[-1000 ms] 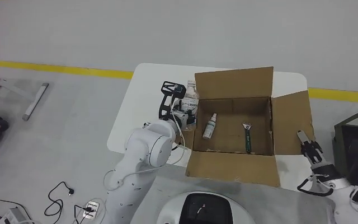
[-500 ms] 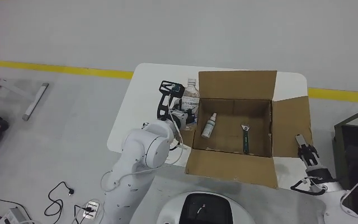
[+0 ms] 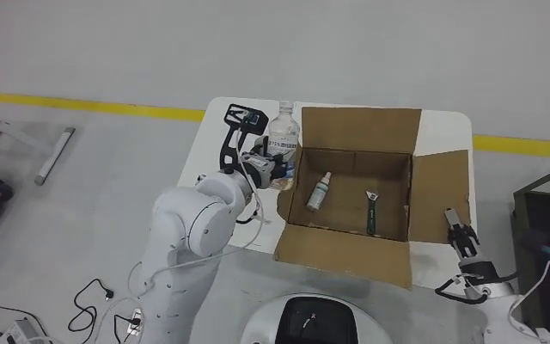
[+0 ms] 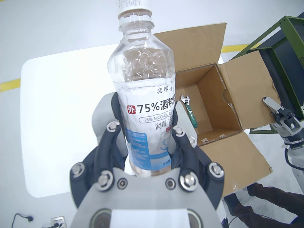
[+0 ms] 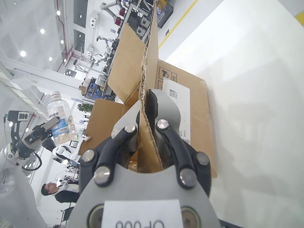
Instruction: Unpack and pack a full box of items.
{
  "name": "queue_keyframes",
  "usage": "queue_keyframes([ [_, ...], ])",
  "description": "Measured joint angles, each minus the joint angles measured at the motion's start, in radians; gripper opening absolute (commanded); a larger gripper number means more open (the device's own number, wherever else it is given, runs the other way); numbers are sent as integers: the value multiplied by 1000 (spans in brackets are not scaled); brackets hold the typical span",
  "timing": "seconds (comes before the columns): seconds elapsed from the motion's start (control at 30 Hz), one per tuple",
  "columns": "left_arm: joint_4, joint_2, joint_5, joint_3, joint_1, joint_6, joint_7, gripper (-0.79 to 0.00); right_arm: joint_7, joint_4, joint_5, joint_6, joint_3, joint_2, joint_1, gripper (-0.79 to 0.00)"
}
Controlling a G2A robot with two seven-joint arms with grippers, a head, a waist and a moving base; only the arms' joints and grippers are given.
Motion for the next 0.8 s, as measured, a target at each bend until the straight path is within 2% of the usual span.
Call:
queue_keyframes([
  [0.03, -8, 2, 5, -14, 2, -7, -8, -785, 1, 0, 2, 0, 0, 0, 1, -102],
  [0.07, -17, 5, 9, -35, 5, -13, -18, -785, 1, 0, 2, -1, 0, 0, 1, 0],
  [0.27, -21, 18, 45, -138, 28, -38, -45, -785, 0, 1, 2, -1, 0, 0, 1, 0],
  [0.37, -4, 24, 81, -156, 48, -55, -49, -785, 0, 1, 2, -1, 0, 0, 1, 0],
  [0.53, 41, 30, 145, -150, 92, -64, -43, -785, -18, -7, -11, -2, 15, 0, -5, 0],
  [0.8, 112, 33, 215, -99, 157, -56, -21, -785, -64, -54, -96, -55, 107, 8, -52, 0],
])
